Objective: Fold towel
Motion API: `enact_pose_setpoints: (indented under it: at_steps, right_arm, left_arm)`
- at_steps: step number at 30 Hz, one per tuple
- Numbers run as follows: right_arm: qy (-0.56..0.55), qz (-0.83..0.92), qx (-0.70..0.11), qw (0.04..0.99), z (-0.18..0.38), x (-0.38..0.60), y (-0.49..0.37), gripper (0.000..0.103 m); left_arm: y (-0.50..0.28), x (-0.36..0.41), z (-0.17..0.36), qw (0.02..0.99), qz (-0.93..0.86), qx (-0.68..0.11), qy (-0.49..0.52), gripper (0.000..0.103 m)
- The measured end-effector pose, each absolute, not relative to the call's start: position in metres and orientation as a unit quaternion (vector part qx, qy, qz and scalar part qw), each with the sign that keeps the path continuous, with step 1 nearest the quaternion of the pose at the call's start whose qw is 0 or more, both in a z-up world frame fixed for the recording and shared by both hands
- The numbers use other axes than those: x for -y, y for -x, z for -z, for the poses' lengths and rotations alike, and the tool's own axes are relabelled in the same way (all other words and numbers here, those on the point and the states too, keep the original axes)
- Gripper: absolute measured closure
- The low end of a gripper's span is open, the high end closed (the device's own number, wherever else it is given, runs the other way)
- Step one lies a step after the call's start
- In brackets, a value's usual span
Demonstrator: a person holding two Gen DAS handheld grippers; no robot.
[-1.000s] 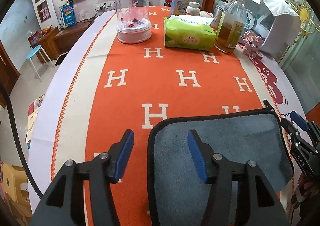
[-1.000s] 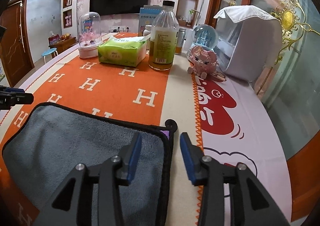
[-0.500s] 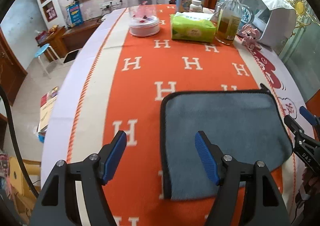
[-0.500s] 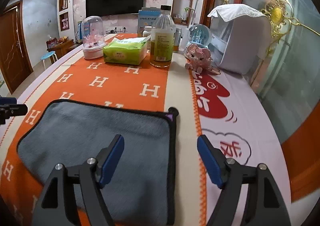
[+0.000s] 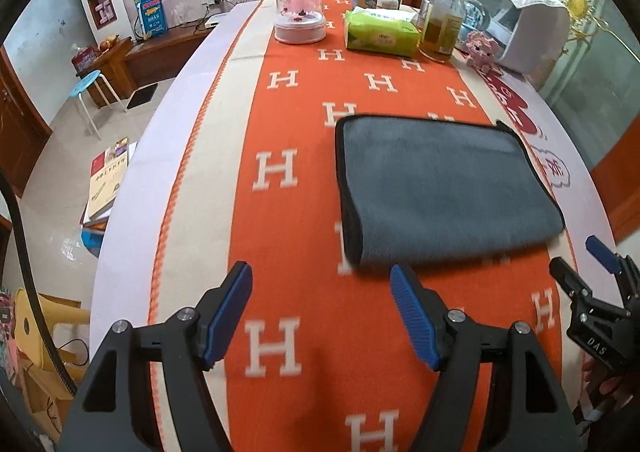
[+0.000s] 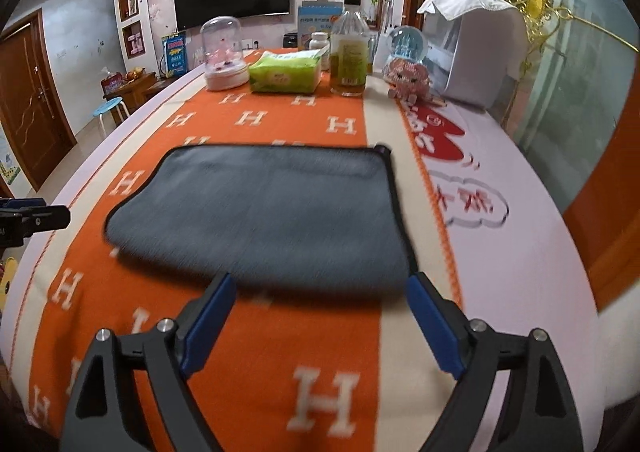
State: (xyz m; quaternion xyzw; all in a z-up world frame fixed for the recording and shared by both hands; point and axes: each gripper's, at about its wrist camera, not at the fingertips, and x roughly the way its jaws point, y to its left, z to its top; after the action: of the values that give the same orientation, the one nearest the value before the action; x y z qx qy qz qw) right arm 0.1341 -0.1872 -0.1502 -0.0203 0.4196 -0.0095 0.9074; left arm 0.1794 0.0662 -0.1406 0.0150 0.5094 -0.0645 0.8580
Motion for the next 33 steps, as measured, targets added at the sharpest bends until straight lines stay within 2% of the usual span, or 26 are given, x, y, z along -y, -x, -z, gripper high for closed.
enact_pose_setpoints:
  at_steps: [5,7,11,19,33]
  right_arm:
    - [0.006,0.005,-0.431,0.902,0.15,0.171,-0.094,0.009]
    - [0.003,0.004,-0.435,0.901,0.149,0.166,-0.081,0.009]
    - [-0.02,0.001,-0.445,0.895,0.144,0.159,-0.055,0.005]
    - [-0.033,-0.01,-0.465,0.885,0.126,0.148,-0.02,0.0]
    - [0.011,-0.068,-0.458,0.887,0.067,0.142,0.01,0.0]
  left_arm:
    - [-0.141,-0.077,0.136,0.857,0.071,-0.511,-0.014,0.029]
    - [-0.129,-0.08,0.134,0.856,0.075,-0.511,-0.012,0.024]
    - [-0.103,-0.085,0.13,0.856,0.085,-0.509,-0.011,0.02]
    - [-0.071,-0.087,0.116,0.85,0.101,-0.517,-0.002,0.003]
    - [-0.043,-0.063,0.073,0.858,0.086,-0.507,0.005,0.001]
